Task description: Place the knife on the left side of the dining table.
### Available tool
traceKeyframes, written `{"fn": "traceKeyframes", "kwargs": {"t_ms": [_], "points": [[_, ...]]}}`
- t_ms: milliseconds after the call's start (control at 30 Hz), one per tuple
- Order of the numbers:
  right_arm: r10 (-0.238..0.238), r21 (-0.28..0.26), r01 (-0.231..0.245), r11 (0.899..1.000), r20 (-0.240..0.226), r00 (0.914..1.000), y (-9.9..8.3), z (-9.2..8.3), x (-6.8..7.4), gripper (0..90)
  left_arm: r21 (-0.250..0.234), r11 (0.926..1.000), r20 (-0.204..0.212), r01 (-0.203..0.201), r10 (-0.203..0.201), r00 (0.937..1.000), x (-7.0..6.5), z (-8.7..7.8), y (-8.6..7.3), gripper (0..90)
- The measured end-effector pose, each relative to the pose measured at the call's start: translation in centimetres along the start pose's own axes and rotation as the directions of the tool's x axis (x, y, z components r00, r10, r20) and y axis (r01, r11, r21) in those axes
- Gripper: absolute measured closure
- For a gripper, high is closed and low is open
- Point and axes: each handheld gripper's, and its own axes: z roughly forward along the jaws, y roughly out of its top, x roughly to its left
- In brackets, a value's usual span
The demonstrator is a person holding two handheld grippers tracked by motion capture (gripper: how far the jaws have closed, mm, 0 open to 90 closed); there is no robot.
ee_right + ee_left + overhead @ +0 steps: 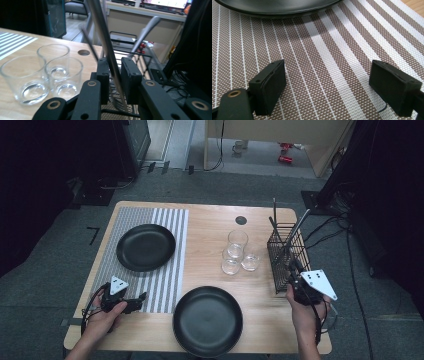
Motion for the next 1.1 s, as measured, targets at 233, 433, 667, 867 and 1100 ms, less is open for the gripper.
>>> {"fn": "traceKeyframes", "kwargs": {"t_ms": [233,433,667,867,1100], "points": [[0.026,-0.014,-0.026,1.0,-0.003,0.9997,-0.1,-0.2,-0.7,78.7,0.0,1.0,0.0,0.0,0.0,1.0,0.0,0.0,0.0,14.1],[0.019,0.01,-0.019,1.0,0.019,0.9996,-0.5,0.3,0.2,77.3,0.0,1.0,0.0,0.0,0.0,1.0,0.0,0.0,0.0,14.1],[-0.055,0.043,0.052,0.998,0.054,0.9971,-0.6,0.7,0.6,80.1,0.0,1.0,0.0,0.0,0.0,1.0,0.0,0.0,0.0,14.1],[-0.08,0.036,0.076,0.996,0.127,0.9886,-0.4,0.4,0.1,83.4,0.0,1.0,0.0,0.0,0.0,1.0,0.0,0.0,0.0,14.1],[-0.014,0.029,0.011,1.0,0.124,0.9922,-0.2,0.5,-1.0,83.4,0.0,1.0,0.0,0.0,0.0,1.0,0.0,0.0,0.0,14.1]]}}
